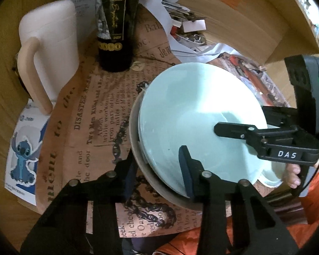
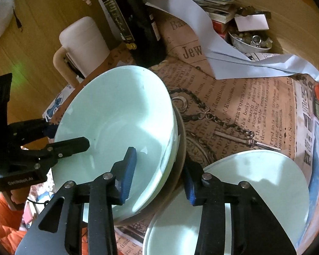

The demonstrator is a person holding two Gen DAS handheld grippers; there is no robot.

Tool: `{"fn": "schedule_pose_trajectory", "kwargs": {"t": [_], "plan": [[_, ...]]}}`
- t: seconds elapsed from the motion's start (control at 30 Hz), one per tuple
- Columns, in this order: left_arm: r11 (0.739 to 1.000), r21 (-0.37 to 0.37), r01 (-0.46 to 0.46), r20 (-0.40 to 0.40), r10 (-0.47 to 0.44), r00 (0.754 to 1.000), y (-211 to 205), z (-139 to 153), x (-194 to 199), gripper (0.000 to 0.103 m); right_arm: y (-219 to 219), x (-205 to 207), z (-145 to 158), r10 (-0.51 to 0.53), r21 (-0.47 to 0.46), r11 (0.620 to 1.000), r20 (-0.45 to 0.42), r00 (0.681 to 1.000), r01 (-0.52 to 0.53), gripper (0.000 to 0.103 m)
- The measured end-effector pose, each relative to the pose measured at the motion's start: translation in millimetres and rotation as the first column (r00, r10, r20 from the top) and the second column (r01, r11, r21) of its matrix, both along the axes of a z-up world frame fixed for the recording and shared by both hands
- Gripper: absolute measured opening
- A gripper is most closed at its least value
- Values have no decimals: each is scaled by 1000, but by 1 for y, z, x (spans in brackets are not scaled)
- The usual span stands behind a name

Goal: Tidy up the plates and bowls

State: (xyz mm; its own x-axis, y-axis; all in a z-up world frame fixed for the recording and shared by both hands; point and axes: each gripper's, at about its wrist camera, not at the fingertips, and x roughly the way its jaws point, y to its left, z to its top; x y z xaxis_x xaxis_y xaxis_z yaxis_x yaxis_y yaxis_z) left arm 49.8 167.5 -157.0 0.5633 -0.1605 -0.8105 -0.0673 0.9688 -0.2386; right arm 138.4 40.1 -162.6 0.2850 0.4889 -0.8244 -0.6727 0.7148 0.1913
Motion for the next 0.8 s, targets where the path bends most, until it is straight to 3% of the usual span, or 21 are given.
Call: {"fn": "schedule_pose_trajectory", "kwargs": {"t": [0.33, 0.8], "plan": [[994, 93, -49, -27, 51, 998, -12, 4, 4, 37, -1, -2, 4, -63, 22, 998, 0, 998, 63, 33], [988, 119, -102, 3, 102, 995, -11, 17, 7, 37, -5, -3, 15, -87, 78, 993, -1, 996, 87, 27]]}}
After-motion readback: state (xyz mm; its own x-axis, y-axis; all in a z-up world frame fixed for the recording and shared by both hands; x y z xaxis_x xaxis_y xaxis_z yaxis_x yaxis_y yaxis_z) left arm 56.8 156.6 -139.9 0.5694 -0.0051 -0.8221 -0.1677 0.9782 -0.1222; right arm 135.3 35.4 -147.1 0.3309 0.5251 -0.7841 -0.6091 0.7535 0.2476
